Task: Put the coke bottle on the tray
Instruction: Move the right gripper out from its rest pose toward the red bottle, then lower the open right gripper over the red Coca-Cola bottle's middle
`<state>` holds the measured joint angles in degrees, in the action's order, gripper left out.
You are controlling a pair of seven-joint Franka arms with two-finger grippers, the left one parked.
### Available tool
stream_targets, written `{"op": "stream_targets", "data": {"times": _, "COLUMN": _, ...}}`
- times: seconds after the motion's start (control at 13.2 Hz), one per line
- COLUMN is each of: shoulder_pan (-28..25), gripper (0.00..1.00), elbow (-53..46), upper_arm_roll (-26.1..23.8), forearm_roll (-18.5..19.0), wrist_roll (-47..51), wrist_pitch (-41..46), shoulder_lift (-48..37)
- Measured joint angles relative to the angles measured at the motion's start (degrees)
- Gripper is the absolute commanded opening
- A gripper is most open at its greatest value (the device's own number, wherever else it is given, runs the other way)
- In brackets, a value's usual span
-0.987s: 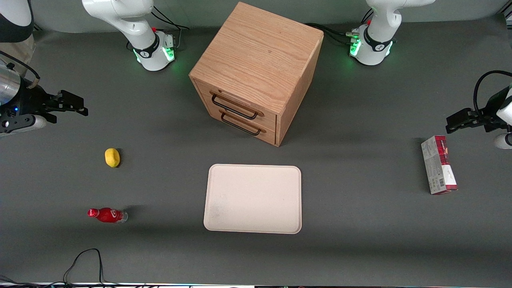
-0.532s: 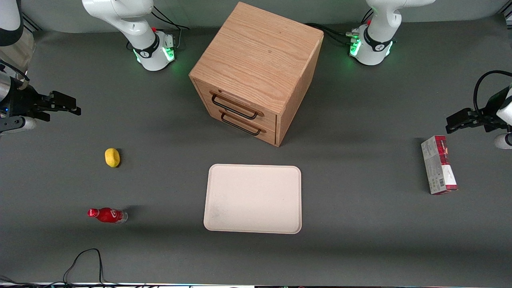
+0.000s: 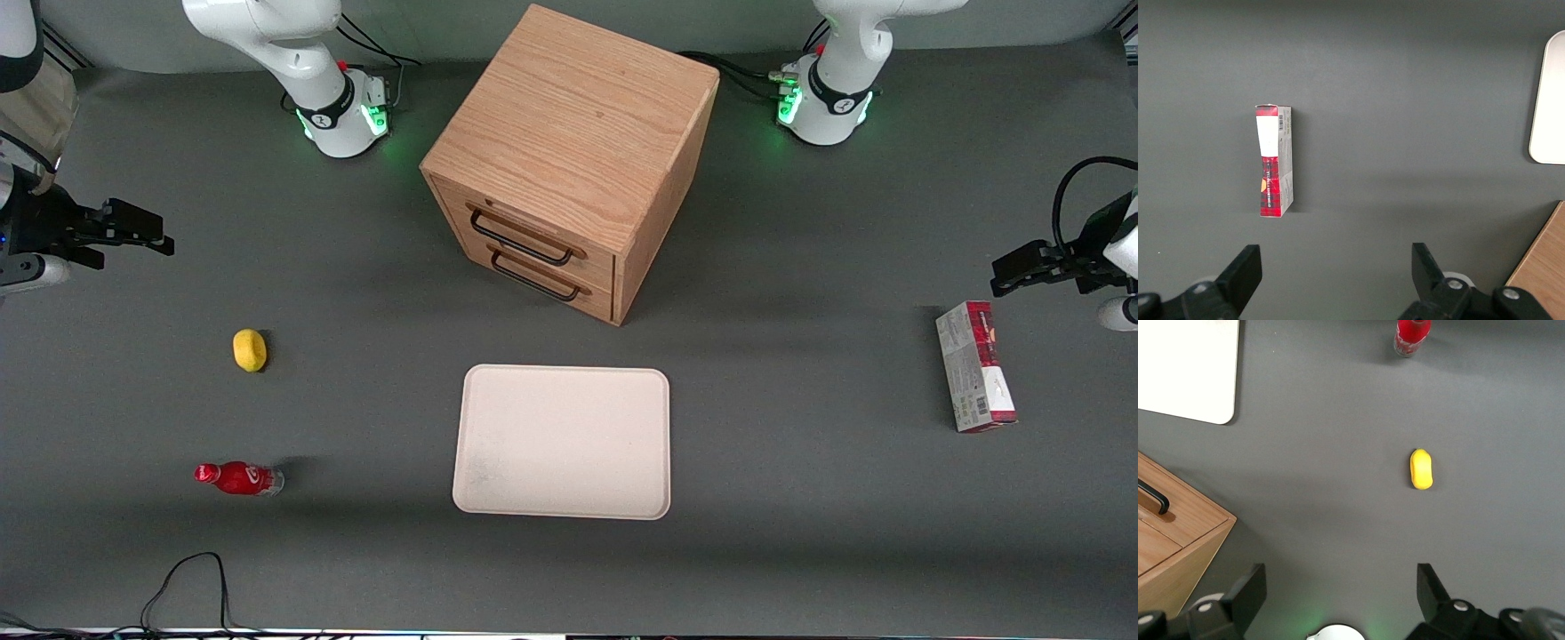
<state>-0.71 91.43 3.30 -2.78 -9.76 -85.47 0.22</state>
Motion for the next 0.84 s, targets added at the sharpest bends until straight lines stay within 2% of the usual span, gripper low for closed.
{"op": "stream_targets", "data": {"times": 0.23, "shoulder_pan": 0.2, "gripper": 1.00, "elbow": -2.9, "upper_arm_roll": 0.4, "forearm_roll": 0.1, "wrist_roll": 0.0, "wrist_pitch": 0.3, "shoulder_lift": 0.9}}
{"op": "stream_targets", "data": {"times": 0.38, "shoulder_pan": 1.4, "gripper": 1.00, "elbow": -8.6, "upper_arm_roll": 0.9, "forearm_roll": 0.3, "wrist_roll": 0.0, "wrist_pitch": 3.4, "shoulder_lift": 4.7}}
{"op": "stream_targets", "data": {"times": 0.68, "shoulder_pan": 7.4, "gripper": 1.00, "elbow": -30.0, "upper_arm_roll": 1.0, "forearm_roll": 0.4, "wrist_roll": -4.2, "wrist_pitch": 7.5, "shoulder_lift": 22.4}}
{"op": "stream_targets", "data": {"times": 0.84, "shoulder_pan": 9.1, "gripper": 1.00, "elbow": -35.4, "upper_arm_roll": 0.9, "forearm_roll": 0.4, "wrist_roll": -6.1, "wrist_pitch": 8.2, "shoulder_lift": 27.5}}
